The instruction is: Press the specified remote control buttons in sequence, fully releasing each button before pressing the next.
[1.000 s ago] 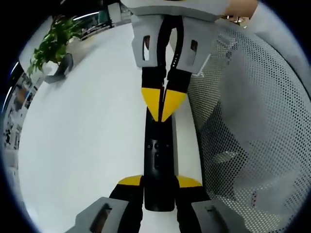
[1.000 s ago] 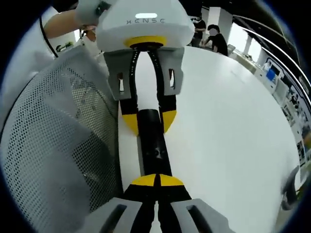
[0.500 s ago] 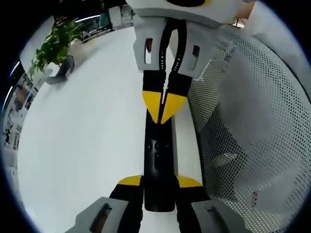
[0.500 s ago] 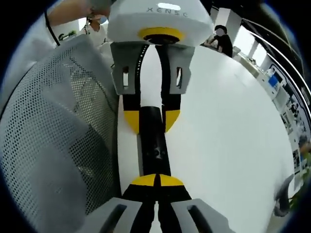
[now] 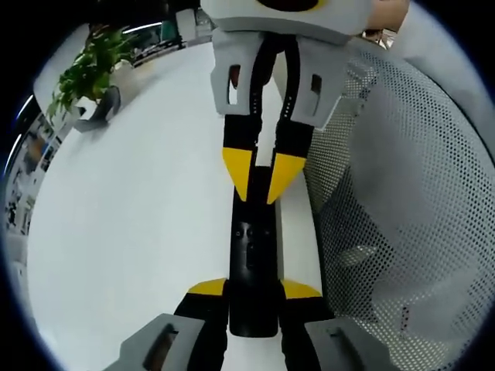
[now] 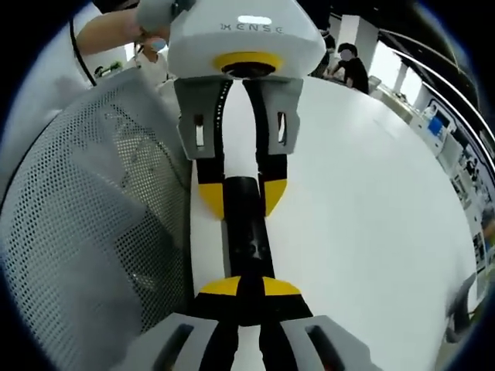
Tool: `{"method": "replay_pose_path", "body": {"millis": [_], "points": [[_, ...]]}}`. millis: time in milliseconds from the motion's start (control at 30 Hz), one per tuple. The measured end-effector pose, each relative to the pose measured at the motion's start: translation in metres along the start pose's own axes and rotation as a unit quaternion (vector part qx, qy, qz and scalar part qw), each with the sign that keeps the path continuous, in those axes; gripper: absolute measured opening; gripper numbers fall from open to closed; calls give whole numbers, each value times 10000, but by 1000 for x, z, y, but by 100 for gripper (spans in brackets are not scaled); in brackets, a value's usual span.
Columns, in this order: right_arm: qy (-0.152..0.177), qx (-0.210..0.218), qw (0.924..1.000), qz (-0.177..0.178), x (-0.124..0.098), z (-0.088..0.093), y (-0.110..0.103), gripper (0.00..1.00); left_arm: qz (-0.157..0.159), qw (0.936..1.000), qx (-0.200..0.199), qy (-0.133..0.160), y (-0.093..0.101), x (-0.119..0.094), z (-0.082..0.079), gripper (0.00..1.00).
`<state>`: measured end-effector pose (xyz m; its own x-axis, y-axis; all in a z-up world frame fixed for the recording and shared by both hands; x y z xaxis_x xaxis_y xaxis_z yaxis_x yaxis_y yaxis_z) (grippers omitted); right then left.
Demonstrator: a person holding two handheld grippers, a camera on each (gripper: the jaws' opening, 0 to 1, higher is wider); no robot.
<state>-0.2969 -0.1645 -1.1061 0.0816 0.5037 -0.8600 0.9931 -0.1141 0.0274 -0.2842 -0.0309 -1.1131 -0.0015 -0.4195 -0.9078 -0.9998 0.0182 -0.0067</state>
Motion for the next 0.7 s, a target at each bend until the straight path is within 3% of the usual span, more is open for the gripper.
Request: {"method": "replay_pose_path", "body": {"millis": [200, 300, 400, 500, 700], "points": [[-314, -10, 9994, -152, 2, -6, 3, 5, 15, 10000, 7, 97, 0, 0, 1, 24], [-268, 30, 9995, -136, 1, -4, 3, 5, 25, 9999, 1, 129, -1, 0, 2, 24], [129, 288, 9994, -128, 0, 3, 4, 5, 30, 9998, -18, 185, -2, 1, 4, 24], [479, 159, 9987, 23, -2, 9, 0, 5, 26, 9996, -41, 265, -2, 1, 5, 24], [664, -18, 9977, 167, -1, 12, -3, 5, 18, 9995, -53, 309, -3, 2, 6, 24]]}}
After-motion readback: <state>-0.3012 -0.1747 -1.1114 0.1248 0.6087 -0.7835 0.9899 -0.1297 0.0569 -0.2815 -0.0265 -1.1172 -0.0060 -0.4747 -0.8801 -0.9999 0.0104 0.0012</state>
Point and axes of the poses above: the point that each gripper's makers call its tool centre point, and the gripper's own axes: x roughly forward along the fingers, y roughly to its right, z roughly out of its underside, the point moved 9 cm from there along -x, roughly backward along the fingers, and after that the axes turned 1 degree about -y, right-handed, at the moved point
